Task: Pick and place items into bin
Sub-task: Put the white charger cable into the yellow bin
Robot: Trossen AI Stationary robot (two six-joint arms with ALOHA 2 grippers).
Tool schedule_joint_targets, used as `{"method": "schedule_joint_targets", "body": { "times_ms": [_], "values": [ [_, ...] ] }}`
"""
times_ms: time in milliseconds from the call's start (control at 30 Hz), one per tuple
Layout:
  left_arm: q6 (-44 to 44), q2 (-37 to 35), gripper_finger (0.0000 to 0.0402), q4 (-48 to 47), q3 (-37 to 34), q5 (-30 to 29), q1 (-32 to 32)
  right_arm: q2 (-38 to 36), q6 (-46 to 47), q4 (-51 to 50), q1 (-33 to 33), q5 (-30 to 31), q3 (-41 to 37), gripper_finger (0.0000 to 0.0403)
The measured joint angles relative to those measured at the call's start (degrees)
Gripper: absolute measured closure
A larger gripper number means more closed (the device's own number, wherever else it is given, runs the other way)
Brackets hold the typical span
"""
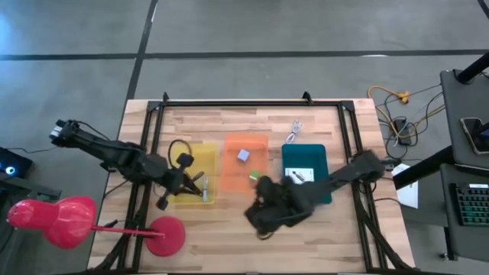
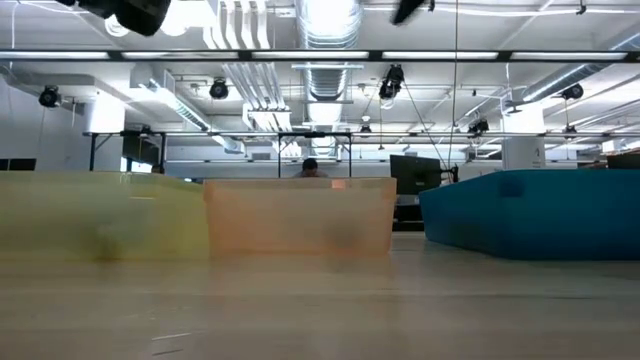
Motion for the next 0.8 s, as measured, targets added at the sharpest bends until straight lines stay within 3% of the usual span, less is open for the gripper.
{"method": "schedule_joint_targets", "body": {
  "times_ms": [200, 333, 433, 567, 800],
  "values": [
    [-2.6, -0.6, 0.0402, 3.7, 0.2, 1.5, 3.8, -19.4, 11.0, 4.0, -2.6, 5.9, -25.6, 0.0244],
    [-4.9, 0.0, 0.0402, 9.4, 0.2, 1.2, 8.4, -32.7, 14.2, 5.7, -15.2, 3.7, -40.2, 0.0242],
    [-8.7, 1.5, 0.0402, 10.2, 0.2, -2.0, 12.5, -39.6, 10.0, 12.0, -28.6, -4.4, -48.5, 0.0228],
    [-13.3, 3.0, 0.0402, 10.4, 0.2, -7.8, 16.1, -41.8, -0.3, 20.4, -44.4, -16.7, -56.0, 0.0206],
    [-16.2, 4.9, 0.0402, 10.1, 0.2, -16.4, 20.0, -36.4, -8.3, 23.6, -62.8, -23.4, -59.1, 0.0186]
  ]
}}
